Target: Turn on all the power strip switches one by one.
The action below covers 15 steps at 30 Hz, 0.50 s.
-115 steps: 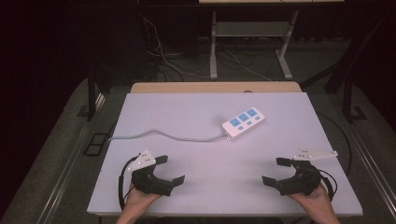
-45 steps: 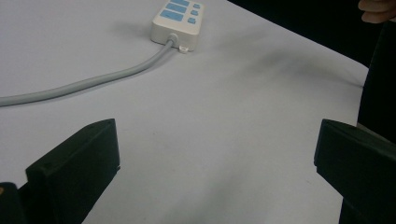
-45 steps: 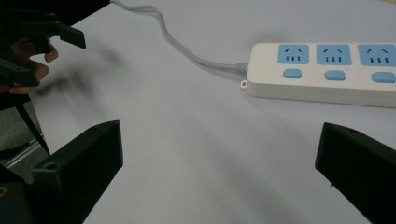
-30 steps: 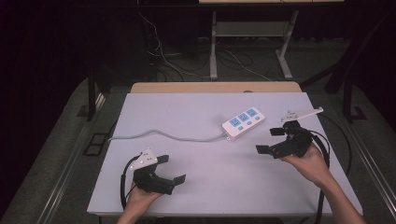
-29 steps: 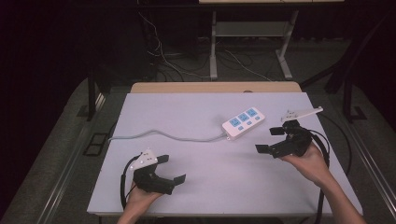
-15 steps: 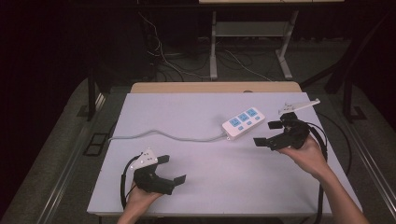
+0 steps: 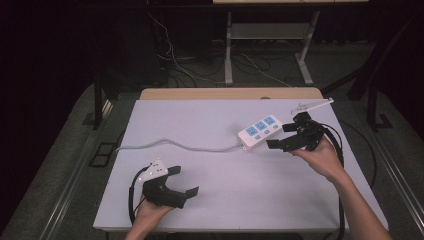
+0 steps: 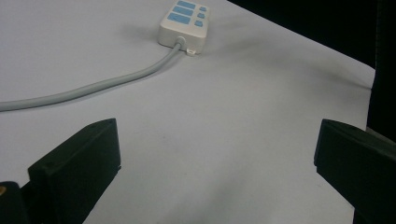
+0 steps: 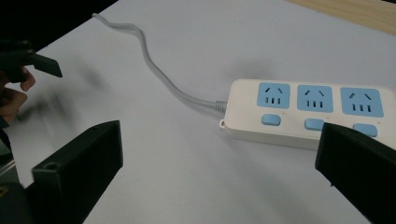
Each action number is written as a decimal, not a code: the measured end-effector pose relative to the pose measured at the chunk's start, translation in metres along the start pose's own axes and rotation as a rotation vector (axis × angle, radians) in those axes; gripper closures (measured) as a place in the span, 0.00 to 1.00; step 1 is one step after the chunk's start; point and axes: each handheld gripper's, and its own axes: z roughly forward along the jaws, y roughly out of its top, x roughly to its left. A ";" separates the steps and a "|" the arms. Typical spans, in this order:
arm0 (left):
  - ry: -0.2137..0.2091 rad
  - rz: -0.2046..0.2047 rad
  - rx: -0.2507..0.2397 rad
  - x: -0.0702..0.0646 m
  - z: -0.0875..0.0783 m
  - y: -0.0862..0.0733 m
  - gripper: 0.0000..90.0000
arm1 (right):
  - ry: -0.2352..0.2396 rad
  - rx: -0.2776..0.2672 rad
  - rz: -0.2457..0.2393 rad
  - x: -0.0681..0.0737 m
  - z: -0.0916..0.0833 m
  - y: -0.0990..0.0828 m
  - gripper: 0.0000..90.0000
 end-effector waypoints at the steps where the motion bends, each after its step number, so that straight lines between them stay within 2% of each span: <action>1: -0.001 0.000 0.001 0.000 0.000 0.000 0.00 | -0.004 -0.003 0.007 -0.002 0.003 0.001 0.01; 11: -0.009 0.000 0.004 0.000 0.000 0.000 0.00 | -0.018 -0.003 0.046 -0.014 0.019 0.004 0.01; 15: -0.008 -0.004 0.001 0.001 -0.001 0.000 0.00 | -0.038 0.023 0.069 -0.022 0.031 0.005 0.01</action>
